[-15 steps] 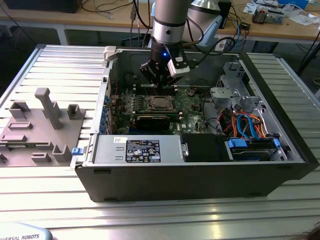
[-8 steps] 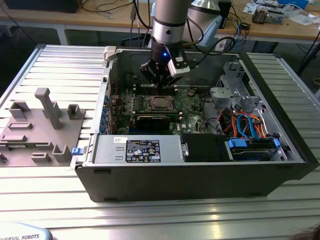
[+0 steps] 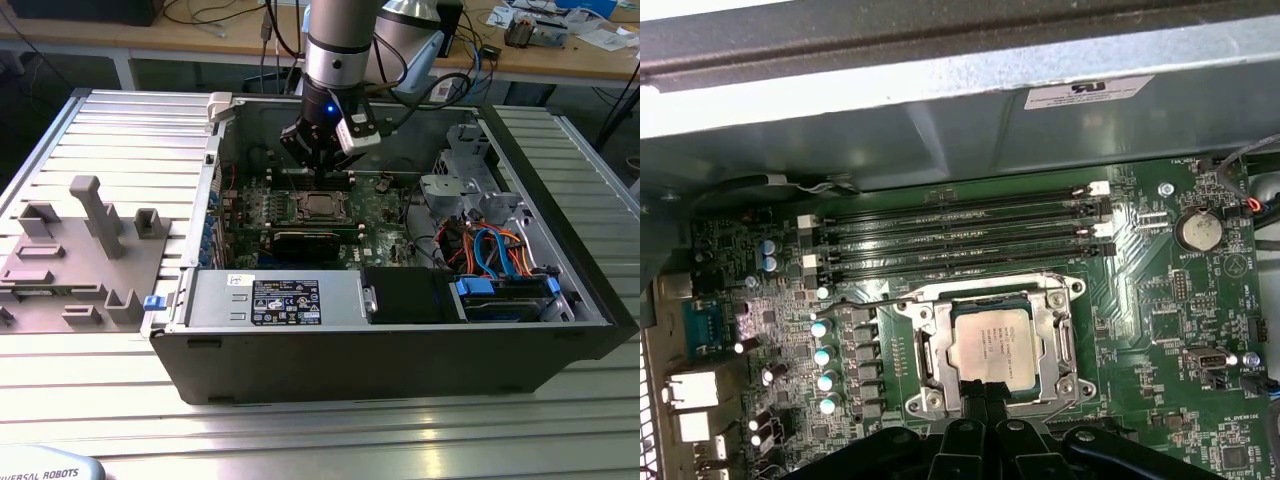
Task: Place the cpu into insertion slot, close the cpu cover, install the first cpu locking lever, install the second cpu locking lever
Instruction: 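Install the first cpu locking lever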
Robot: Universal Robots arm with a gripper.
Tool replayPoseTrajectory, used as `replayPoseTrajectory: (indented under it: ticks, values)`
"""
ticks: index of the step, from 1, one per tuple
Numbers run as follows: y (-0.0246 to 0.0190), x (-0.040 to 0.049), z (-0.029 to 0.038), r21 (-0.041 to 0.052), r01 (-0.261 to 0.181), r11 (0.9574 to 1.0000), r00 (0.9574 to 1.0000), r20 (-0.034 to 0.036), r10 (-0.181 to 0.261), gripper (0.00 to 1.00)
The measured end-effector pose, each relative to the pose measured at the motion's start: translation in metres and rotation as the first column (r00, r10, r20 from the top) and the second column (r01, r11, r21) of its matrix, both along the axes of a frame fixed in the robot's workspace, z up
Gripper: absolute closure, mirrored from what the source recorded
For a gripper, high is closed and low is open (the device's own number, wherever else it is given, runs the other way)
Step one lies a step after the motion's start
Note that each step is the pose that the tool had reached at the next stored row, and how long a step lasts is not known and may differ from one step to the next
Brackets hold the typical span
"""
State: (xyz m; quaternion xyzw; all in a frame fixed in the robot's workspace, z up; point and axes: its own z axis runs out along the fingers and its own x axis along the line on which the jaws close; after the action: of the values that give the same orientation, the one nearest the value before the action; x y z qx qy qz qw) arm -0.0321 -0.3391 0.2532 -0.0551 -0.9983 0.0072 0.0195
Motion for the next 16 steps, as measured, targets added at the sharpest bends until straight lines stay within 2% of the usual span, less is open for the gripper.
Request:
replayPoseTrajectory:
  ticks: [16]
  values:
    - [0.0000, 0.0000, 0.0000, 0.0004, -0.044, 0.9990, 0.9990, 0.0000, 0.044, 0.89]
